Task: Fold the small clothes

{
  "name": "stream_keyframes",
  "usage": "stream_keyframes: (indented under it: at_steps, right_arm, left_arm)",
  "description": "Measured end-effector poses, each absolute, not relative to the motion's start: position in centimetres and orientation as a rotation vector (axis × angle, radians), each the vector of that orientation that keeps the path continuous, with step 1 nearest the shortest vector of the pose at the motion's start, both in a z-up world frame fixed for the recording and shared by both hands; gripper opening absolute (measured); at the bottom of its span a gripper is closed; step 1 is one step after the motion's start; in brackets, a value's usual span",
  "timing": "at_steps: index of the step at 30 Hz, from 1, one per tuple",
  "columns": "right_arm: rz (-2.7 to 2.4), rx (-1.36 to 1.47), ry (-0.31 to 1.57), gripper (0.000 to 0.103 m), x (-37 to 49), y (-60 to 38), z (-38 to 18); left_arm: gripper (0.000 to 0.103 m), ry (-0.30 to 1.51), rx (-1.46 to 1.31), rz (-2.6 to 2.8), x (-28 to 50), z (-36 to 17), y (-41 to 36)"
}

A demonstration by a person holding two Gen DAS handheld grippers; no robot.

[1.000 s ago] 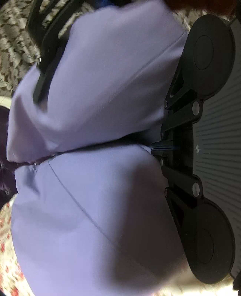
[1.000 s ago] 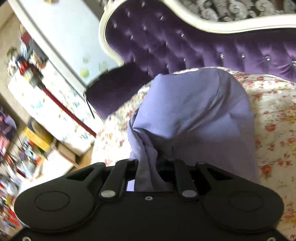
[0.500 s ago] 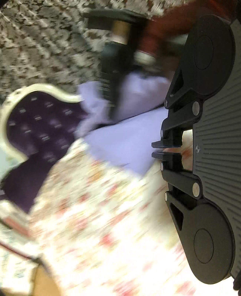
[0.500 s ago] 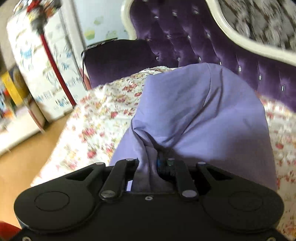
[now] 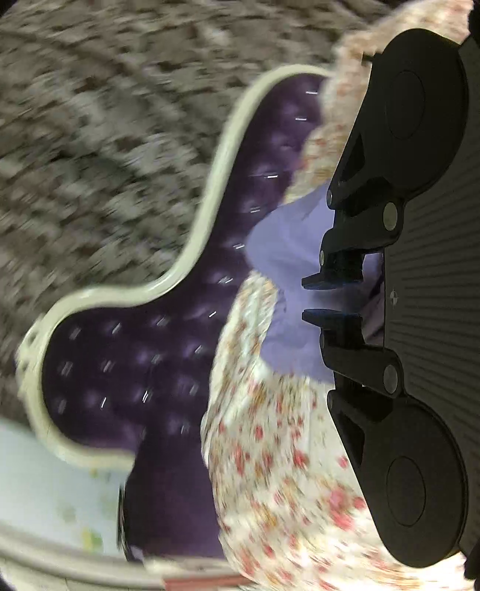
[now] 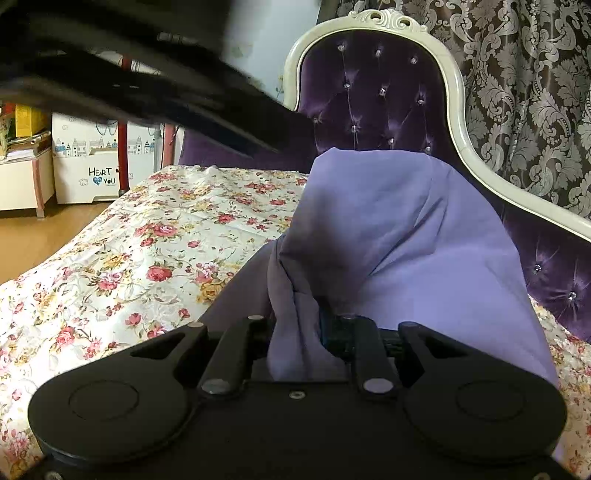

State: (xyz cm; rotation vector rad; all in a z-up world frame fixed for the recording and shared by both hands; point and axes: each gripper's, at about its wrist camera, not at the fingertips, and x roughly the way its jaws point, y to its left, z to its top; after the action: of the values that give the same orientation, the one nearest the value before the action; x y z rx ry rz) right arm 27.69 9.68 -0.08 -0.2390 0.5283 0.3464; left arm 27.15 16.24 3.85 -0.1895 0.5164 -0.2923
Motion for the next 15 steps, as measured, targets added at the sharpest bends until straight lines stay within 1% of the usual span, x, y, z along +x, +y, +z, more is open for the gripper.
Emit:
stream_keyframes:
  at_steps: [3,7,9,11,13,15]
  right_arm:
    - [0.357,-0.228,0.513,0.031,27.2,9.2,-0.2]
    - [0.366,-0.227,0.496,0.033,27.3,9.5,-0.6]
    - [0.377,-0.226,0.488,0.036,27.2,9.6,-0.6]
    - [0.398,-0.218,0.479,0.042,27.1,9.5,-0.5]
    - [0.433,-0.19,0.469,0.044,26.8,9.1,-0.3]
    - [0.457,-0.172,0.462,0.048,26.3,8.6,0.2]
  left_arm:
    - [0.011,0.538,-0.087,-0.317,29.1,3.6,14.5]
    - [0.011,0.623,0.011,-0.261,32.2,2.5,12.8]
    - [0.011,0.674,0.065,-0.191,33.6,1.4,12.6]
    - [0.012,0.719,0.138,-0.14,34.8,0.0,12.1]
    - [0.012,0.731,0.242,-0.112,35.3,-1.3,11.4]
    - [0.012,0.734,0.284,-0.113,35.3,-1.9,11.1]
